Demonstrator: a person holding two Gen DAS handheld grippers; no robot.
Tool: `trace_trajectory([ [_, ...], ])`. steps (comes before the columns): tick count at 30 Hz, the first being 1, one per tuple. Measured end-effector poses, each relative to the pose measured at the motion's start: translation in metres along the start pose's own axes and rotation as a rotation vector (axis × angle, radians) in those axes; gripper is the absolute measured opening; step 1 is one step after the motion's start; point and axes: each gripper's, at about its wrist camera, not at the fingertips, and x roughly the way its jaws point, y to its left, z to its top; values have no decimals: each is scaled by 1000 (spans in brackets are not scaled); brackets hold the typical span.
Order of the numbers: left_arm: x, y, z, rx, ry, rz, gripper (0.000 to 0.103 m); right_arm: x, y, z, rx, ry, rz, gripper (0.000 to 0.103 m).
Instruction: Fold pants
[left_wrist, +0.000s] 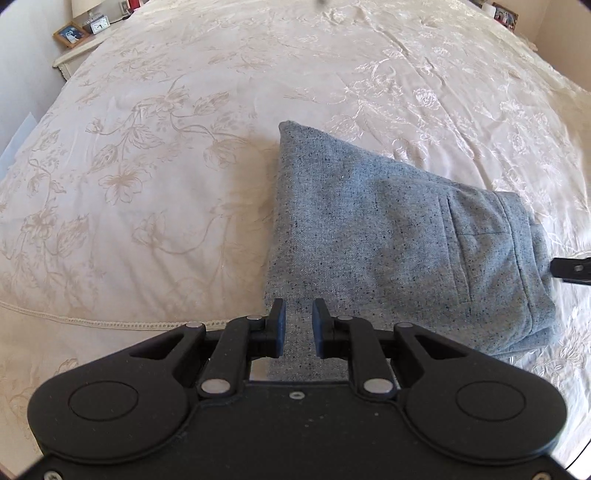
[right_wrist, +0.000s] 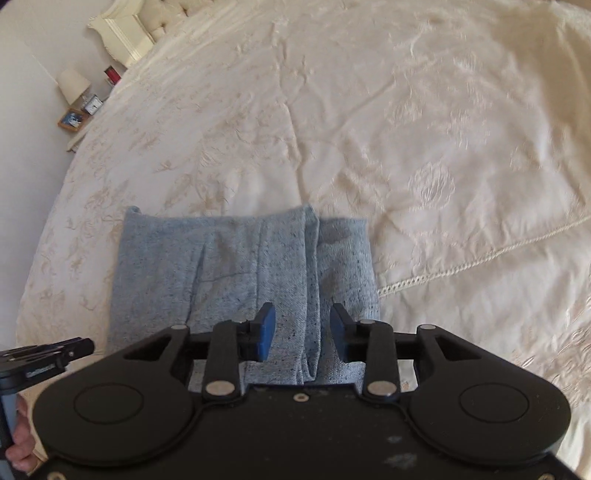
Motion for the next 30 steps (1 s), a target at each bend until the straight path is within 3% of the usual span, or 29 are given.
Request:
trace_trajectory([
  [7, 8, 2, 5, -37, 103, -4, 25, 48, -6, -3, 69, 101, 41, 37],
  [14, 13, 4, 7, -59, 133, 4, 25, 73, -18, 4, 205, 150, 98, 38],
  [16, 13, 5, 7, -60, 135, 5, 25, 73, -19, 5, 205, 150, 109, 31],
  [18, 13, 6, 7, -63, 136, 8, 25, 68, -14, 4, 163, 135, 90, 8],
  [24, 11, 11, 5, -66, 135, 14, 25, 25, 21, 2, 8, 12, 32, 7],
  [30, 7, 17, 4, -65, 124, 12, 25, -17, 34, 1, -51, -67, 19, 7],
])
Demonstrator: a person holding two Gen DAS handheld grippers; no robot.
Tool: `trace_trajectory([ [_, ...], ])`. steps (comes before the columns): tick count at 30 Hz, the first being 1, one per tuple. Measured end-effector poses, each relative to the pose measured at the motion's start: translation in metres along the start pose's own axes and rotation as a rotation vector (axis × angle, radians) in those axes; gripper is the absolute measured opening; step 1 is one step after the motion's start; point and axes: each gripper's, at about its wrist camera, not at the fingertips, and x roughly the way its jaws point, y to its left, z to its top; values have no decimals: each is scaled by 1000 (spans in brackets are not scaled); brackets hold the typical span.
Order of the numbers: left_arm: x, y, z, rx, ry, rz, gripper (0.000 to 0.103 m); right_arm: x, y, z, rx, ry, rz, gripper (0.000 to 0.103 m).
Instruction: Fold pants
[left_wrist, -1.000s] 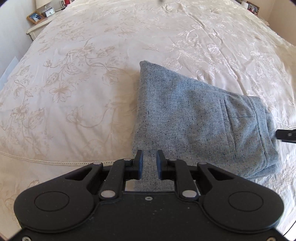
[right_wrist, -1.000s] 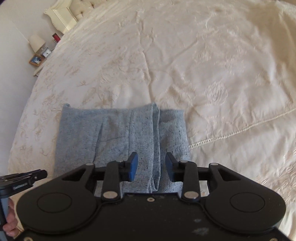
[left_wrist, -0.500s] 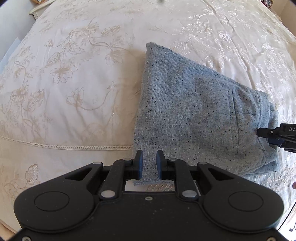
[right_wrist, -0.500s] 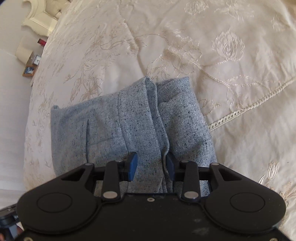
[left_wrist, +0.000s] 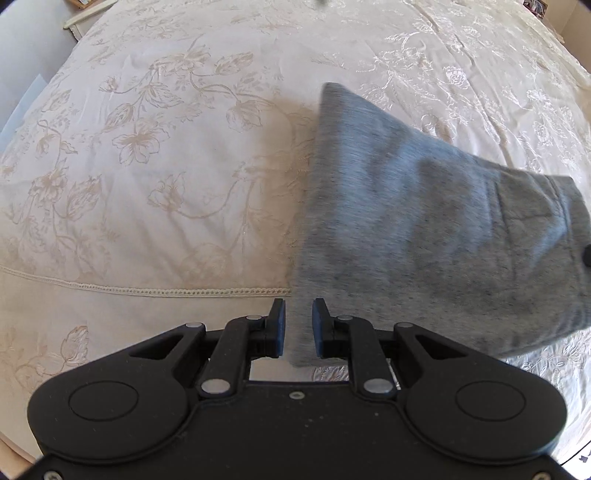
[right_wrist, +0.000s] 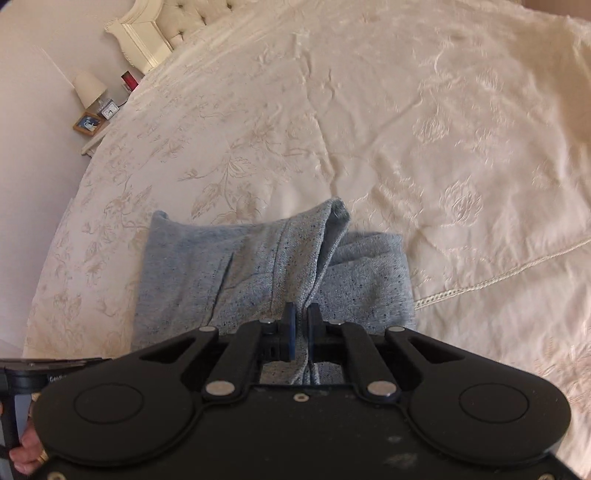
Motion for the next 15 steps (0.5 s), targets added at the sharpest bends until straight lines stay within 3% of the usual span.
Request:
trace_trajectory([
  [5, 0, -3, -2, 15, -4, -12, 25, -12, -16, -8, -20, 5, -84, 7],
  [7, 1, -8, -2, 35, -1, -11, 25, 3, -24, -12, -22, 41, -86, 9],
  [10, -3, -17, 0, 82, -20, -16, 25, 33, -36, -14, -29, 115, -183, 19],
  [13, -9, -31, 0, 136, -60, -40, 26, 16, -44, -10, 66, 22, -206, 20],
  [15, -7, -43, 2, 181, -72, -55, 34, 2, -40, -8, 77, -40, -175, 31],
])
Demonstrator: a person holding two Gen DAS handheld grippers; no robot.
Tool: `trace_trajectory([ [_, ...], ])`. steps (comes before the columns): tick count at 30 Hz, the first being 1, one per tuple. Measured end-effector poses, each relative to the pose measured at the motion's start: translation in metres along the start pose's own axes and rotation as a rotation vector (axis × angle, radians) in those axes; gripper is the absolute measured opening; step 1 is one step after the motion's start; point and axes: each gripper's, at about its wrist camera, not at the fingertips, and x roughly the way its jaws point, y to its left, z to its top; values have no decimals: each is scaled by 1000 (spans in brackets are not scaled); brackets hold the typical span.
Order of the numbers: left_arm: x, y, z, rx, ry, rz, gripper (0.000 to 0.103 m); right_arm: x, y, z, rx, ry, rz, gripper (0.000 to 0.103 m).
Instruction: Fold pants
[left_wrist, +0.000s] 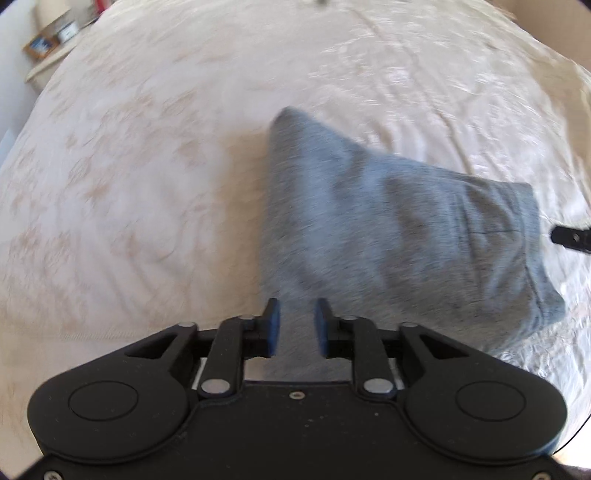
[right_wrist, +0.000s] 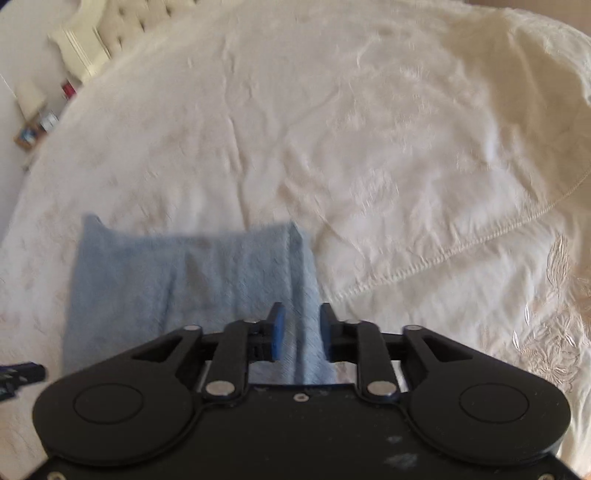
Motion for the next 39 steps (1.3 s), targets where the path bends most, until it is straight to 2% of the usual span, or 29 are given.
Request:
trace_trajectory([
  [3, 8, -18, 2, 70, -42, -17, 34, -1, 12, 0, -41, 7, 20, 31],
  [6, 33, -35, -1, 165, -20, 23, 37, 15, 22, -6, -68, 45, 20, 31],
  [9, 70, -40, -13, 226, 49, 84, 39, 49, 26, -12, -127, 118, -107, 34],
  [11, 73, -37, -18, 210, 28, 77, 40, 65, 18, -14, -97, 149, -118, 38],
  [13, 66, -34, -16, 189, 25, 72, 40, 69, 13, -13, -67, 156, -111, 38],
  [16, 45, -18, -18, 94, -31, 29, 40, 62, 13, -13, -101, 142, -102, 40],
  [18, 30, 0, -21, 29, -75, 17, 40, 49, 8, -14, -81, 121, -65, 42],
  [21, 20, 22, -19, -50, -118, 20, 54, 31, -8, -14, -7, 107, 20, 42],
  [22, 20, 29, -17, -70, -124, 17, 54, 29, -13, -15, 16, 110, 38, 42],
  [25, 30, 41, -9, -101, -94, 12, 54, 33, -25, -19, 77, 148, 80, 42],
  [27, 40, 42, -5, -101, -61, -23, 54, 41, -29, -18, 108, 178, 98, 43],
  [32, 70, 28, 2, -26, 26, -63, 54, 56, -24, -11, 116, 183, 104, 44],
  [34, 77, 23, 5, -9, 24, -48, 56, 72, -25, -5, 128, 195, 104, 46],
  [36, 81, 24, 9, -34, 13, -45, 60, 83, -25, -1, 124, 209, 102, 53],
  [39, 90, 29, 13, -70, 6, -61, 64, 93, -24, 4, 105, 222, 104, 55],
])
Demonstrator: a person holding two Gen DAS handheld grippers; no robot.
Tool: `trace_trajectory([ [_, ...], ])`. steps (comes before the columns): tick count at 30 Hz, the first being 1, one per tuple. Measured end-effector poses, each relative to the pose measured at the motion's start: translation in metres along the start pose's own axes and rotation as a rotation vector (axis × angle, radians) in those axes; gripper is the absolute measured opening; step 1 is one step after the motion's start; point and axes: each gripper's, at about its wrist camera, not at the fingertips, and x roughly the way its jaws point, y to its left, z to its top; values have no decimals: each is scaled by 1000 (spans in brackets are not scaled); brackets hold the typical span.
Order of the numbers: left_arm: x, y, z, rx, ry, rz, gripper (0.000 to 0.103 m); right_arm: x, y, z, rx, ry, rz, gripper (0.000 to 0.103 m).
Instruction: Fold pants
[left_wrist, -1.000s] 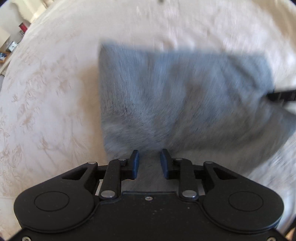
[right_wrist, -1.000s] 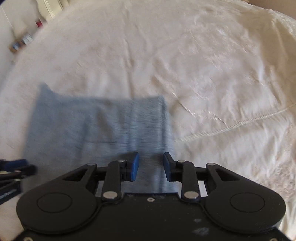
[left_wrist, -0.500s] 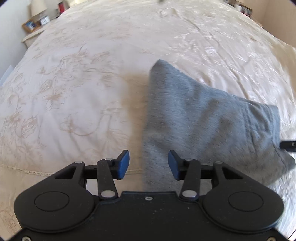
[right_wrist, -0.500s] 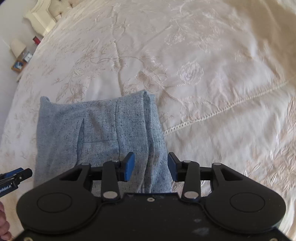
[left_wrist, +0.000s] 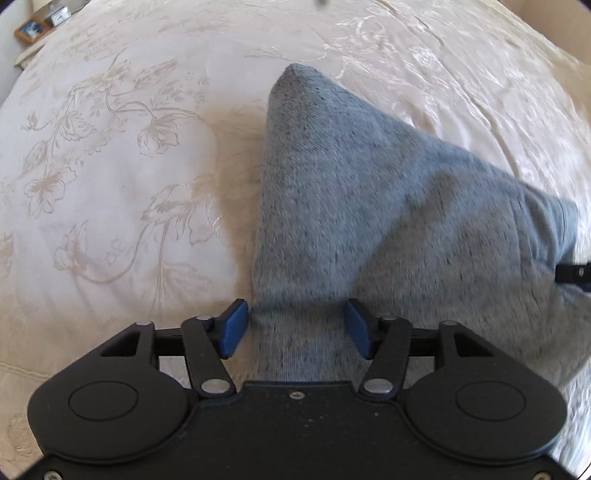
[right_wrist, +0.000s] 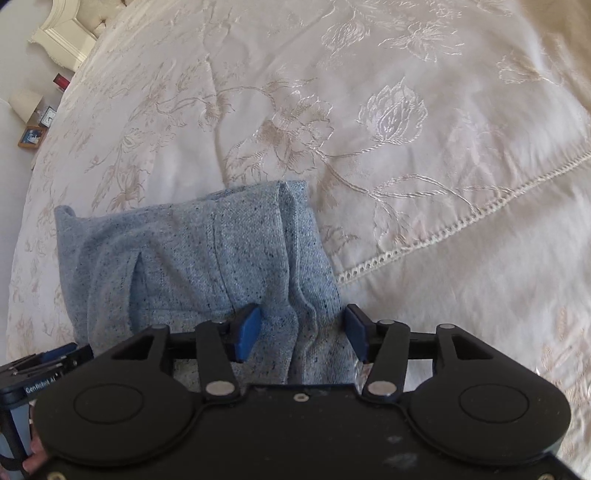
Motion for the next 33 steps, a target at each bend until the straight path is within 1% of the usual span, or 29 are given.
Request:
trace_trajectory([
  [4, 5, 5, -1, -10, -2, -30, 65, 6, 0, 4, -31, 2, 15, 56],
  [7, 6, 11, 0, -29, 17, -60, 65, 4, -7, 4, 4, 7, 44, 57],
  [8, 5, 13, 0, -45, 32, -75, 63, 3, -8, 5, 19, 15, 54, 57],
  [10, 3, 17, 3, -79, 45, -116, 47, 0, -5, 6, -1, 19, 60, 48],
  [11, 1, 17, 3, -86, 44, -132, 28, -4, -2, 6, -22, 16, 69, 35],
  [12, -3, 14, 4, -80, 39, -120, 23, -9, 3, 5, -45, 8, 62, 30],
  [14, -13, 4, 2, -38, 7, -89, 16, -19, 14, 2, -100, -17, 45, 22],
  [16, -26, -5, -1, 4, -38, -56, 15, -32, 20, -3, -130, -45, 37, 20],
  [17, -31, -7, -1, 7, -57, -53, 14, -38, 22, -4, -133, -58, 38, 19],
  [22, -62, -4, -2, -55, -137, -68, 14, -65, 30, -8, -138, -111, 53, 17],
  [25, -77, -6, 1, -49, -185, -30, 13, -77, 40, -9, -163, -131, 67, 17],
  [27, -89, -3, 1, -56, -219, -8, 11, -82, 49, -8, -177, -139, 84, 17],
  [30, -102, 12, 3, -97, -244, 2, 11, -86, 68, -5, -205, -160, 104, 17],
  [33, -109, 28, 4, -110, -272, 42, 11, -88, 92, -2, -238, -174, 131, 17],
])
